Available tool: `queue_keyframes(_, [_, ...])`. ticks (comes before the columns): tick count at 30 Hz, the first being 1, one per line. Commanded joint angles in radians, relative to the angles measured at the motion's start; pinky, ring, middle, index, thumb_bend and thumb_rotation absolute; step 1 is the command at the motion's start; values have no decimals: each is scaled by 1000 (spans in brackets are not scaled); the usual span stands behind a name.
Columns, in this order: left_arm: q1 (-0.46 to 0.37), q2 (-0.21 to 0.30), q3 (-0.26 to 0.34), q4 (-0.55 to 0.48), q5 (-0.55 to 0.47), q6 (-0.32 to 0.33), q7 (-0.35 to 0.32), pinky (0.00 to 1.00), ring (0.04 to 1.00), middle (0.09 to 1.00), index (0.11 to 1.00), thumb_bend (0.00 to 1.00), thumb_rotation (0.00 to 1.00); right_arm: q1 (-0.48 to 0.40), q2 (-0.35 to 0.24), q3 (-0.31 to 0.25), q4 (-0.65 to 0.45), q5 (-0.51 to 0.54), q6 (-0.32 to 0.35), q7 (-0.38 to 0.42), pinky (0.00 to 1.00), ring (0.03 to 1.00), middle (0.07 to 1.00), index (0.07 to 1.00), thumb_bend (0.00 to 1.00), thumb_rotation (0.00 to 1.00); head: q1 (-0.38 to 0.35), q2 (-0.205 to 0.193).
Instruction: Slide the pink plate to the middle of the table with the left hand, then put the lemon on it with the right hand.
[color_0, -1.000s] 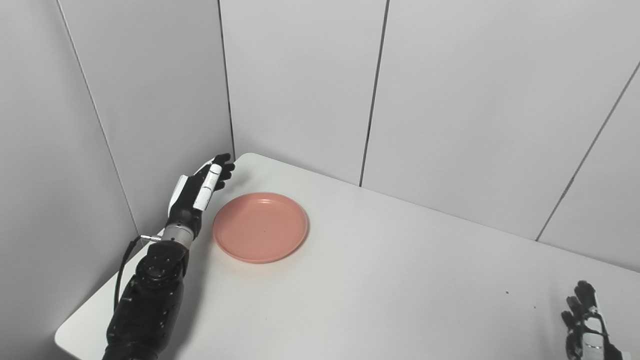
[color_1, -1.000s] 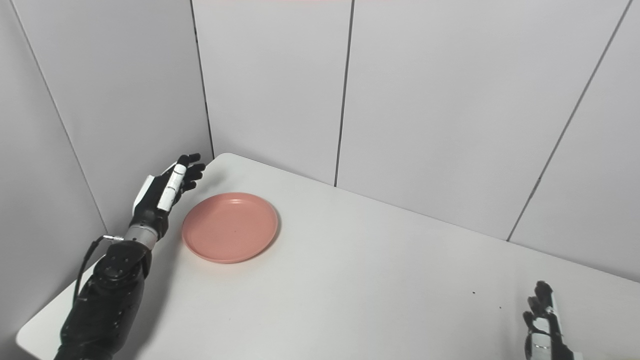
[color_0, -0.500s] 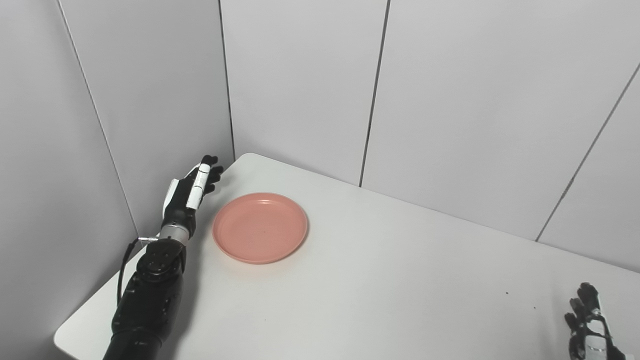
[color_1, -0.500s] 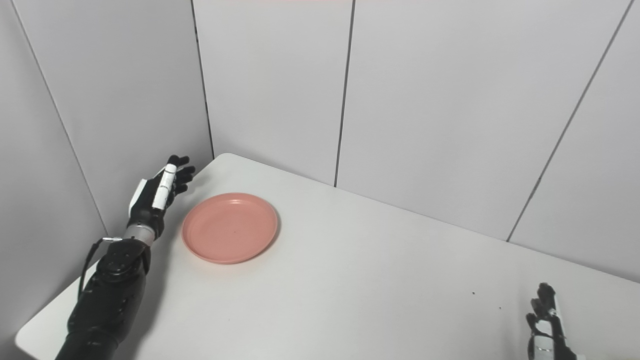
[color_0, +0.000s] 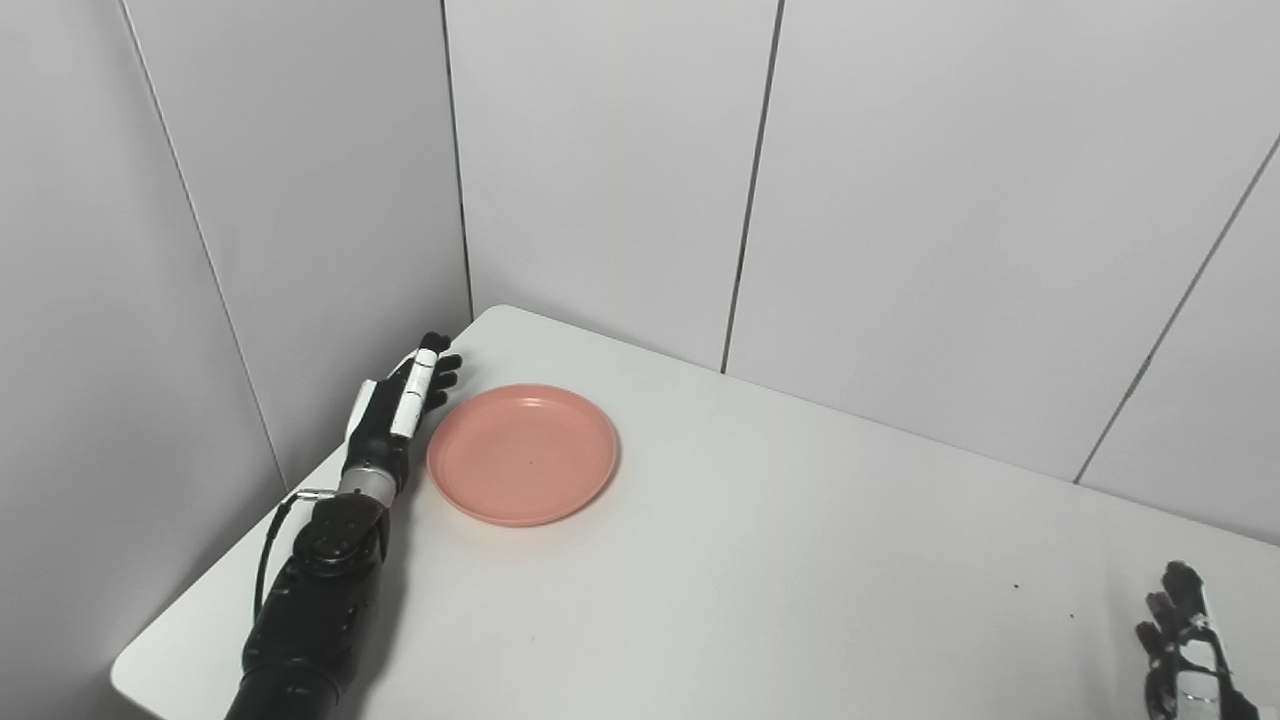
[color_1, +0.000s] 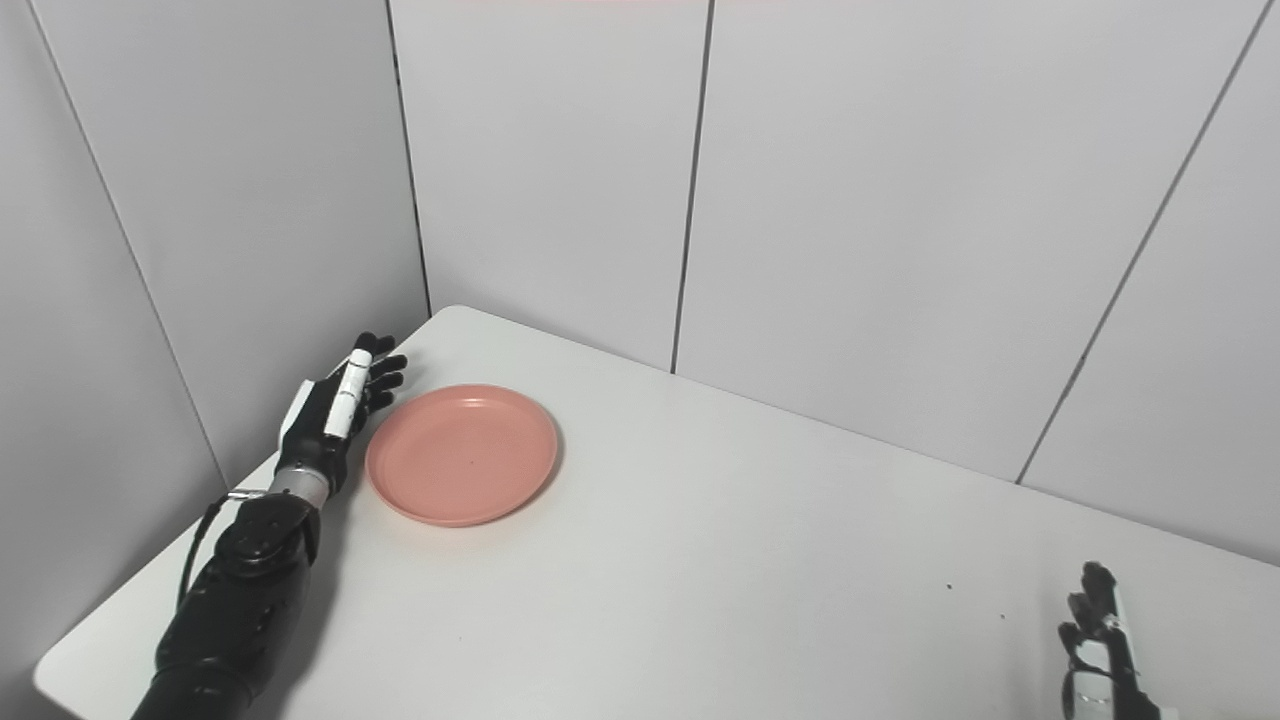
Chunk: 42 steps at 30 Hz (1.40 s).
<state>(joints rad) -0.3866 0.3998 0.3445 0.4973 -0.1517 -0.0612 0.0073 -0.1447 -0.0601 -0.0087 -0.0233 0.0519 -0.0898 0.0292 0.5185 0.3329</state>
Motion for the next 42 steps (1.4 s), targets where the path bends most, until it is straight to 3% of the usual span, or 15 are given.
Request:
queue_keyframes(1, [-40, 0, -6, -2, -19, -40, -16, 876, 853, 831, 827, 631, 1000, -14, 1, -3, -43, -2, -46, 3, 1000, 1000, 997, 958, 515, 1000, -4, 4])
queue_keyframes(15, [-38, -57, -47, 13, -51, -73, -39, 856, 841, 832, 827, 624, 1000, -3, 12, -4, -58, -7, -35, -6, 1000, 1000, 998, 963, 488, 1000, -12, 18])
queue_keyframes(31, [-38, -140, -110, -16, -59, -58, -46, 871, 857, 842, 831, 637, 1000, 5, 37, -2, -78, -16, -9, -21, 1000, 1000, 990, 956, 492, 1000, -31, 34])
queue_keyframes(42, [-29, -204, -194, -66, -43, -35, -50, 843, 857, 844, 840, 590, 1000, 7, 58, -1, -103, -24, 18, -31, 1000, 985, 959, 934, 496, 1000, -70, 49])
